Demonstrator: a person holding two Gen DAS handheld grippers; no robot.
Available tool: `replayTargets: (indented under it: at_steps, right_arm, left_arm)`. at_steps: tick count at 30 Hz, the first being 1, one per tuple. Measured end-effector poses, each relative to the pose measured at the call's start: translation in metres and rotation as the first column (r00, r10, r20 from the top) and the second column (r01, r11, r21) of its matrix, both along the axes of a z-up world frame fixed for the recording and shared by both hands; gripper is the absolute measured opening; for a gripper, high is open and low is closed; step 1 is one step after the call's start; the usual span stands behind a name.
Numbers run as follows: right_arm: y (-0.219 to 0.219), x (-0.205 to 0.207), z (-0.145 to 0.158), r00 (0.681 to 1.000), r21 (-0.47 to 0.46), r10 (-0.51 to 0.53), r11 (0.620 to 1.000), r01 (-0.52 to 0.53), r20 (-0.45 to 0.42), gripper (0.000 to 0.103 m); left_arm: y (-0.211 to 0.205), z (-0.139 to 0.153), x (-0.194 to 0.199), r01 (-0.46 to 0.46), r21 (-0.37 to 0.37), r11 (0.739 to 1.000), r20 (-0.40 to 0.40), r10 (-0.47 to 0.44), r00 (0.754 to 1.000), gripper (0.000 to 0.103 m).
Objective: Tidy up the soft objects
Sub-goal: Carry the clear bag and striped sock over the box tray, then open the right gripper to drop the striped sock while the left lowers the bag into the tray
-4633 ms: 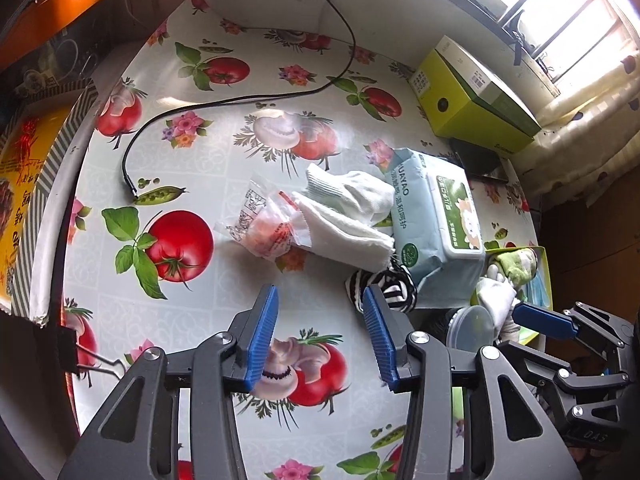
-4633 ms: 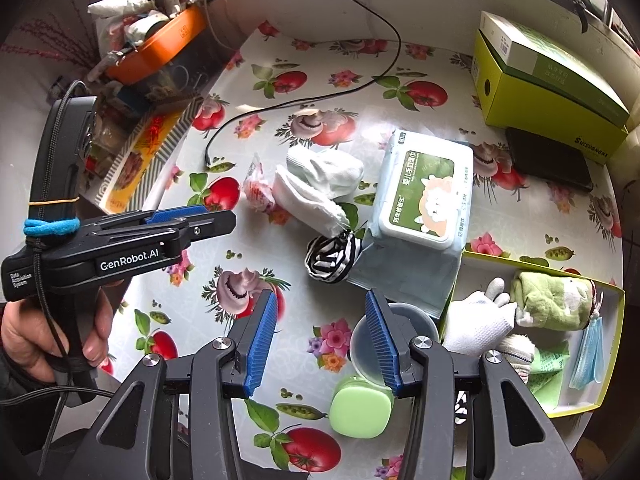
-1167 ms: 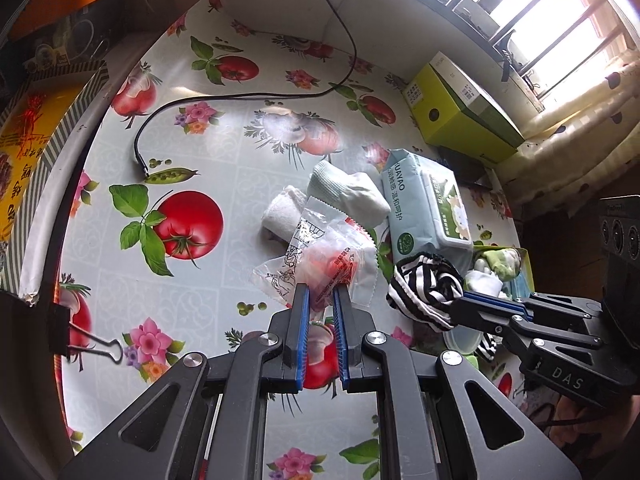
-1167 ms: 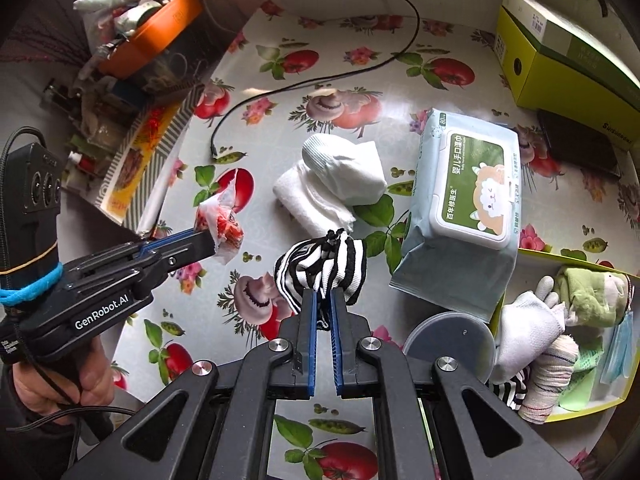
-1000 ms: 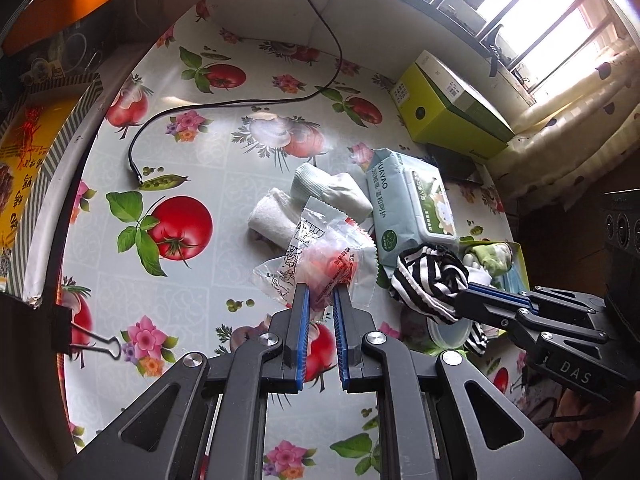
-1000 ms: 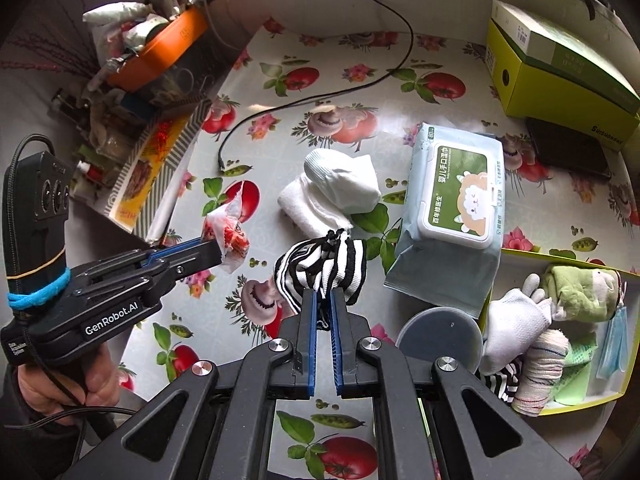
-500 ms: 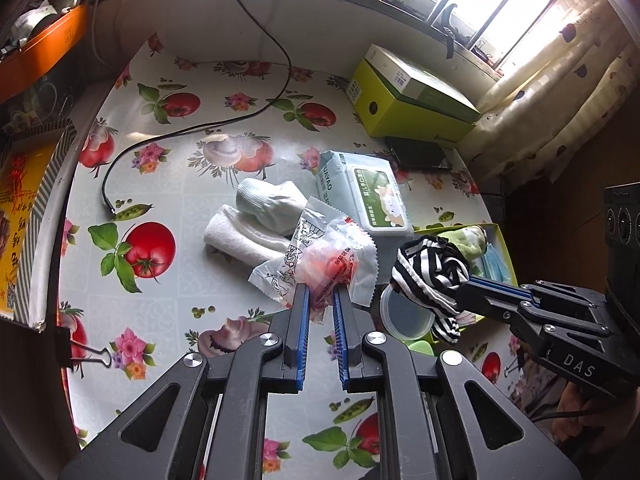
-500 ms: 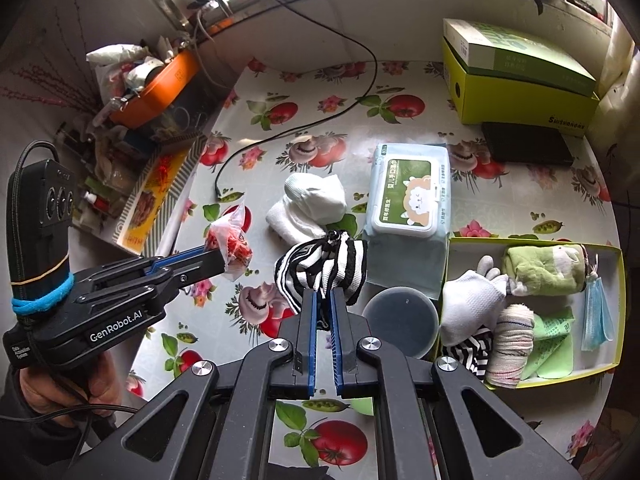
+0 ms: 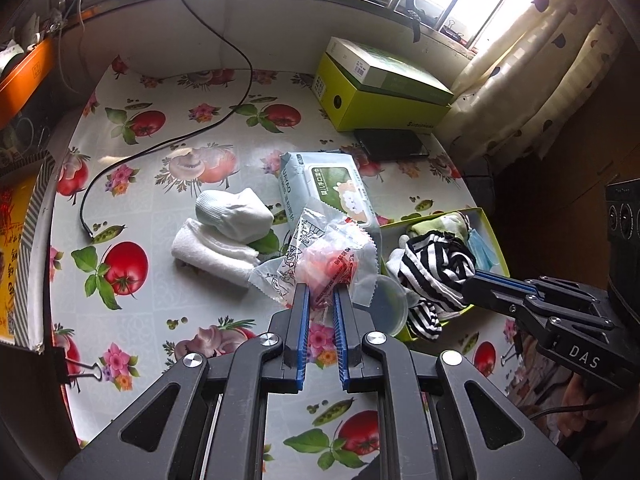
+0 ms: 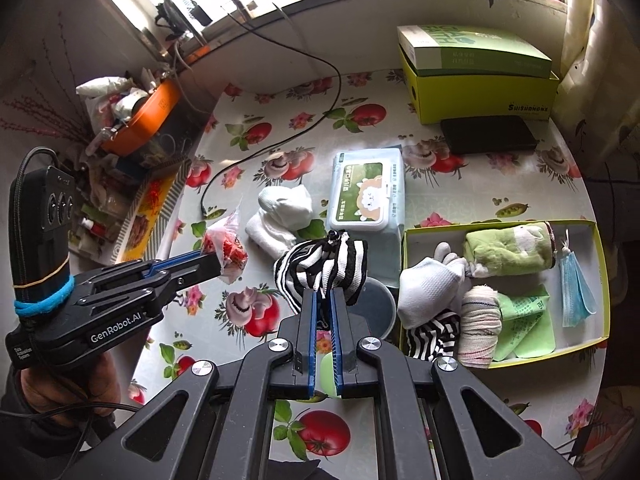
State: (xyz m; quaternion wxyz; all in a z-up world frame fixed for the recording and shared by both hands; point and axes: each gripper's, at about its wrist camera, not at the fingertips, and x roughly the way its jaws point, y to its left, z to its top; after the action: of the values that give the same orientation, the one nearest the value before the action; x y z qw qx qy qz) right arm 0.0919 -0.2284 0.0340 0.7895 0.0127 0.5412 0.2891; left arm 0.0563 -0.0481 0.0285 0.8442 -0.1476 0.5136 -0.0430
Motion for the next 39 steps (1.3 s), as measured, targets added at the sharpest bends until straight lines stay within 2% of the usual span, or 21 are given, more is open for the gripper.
replayTargets:
  at_steps: [19, 29, 39]
  right_arm:
    - [-0.064, 0.019, -0.011, 0.988, 0.008, -0.150, 0.989, 0.150, -0.026, 0.007]
    - [-0.124, 0.028, -0.025, 0.959, -0.013, -0.280, 0.960, 0.280, -0.045, 0.007]
    - [-0.176, 0.040, -0.041, 0.919, -0.047, -0.391, 0.920, 0.389, -0.053, 0.007]
  left_arm:
    - [-0.050, 0.004, 0.035, 0.128, 0.008, 0.992, -0.008, -0.128, 0.992, 0.012]
    - [-0.093, 0.005, 0.058, 0.227, 0.010, 0.974, -0.010, -0.227, 0.974, 0.012]
    - [-0.118, 0.000, 0.070, 0.276, 0.013, 0.961, -0.029, -0.276, 0.961, 0.012]
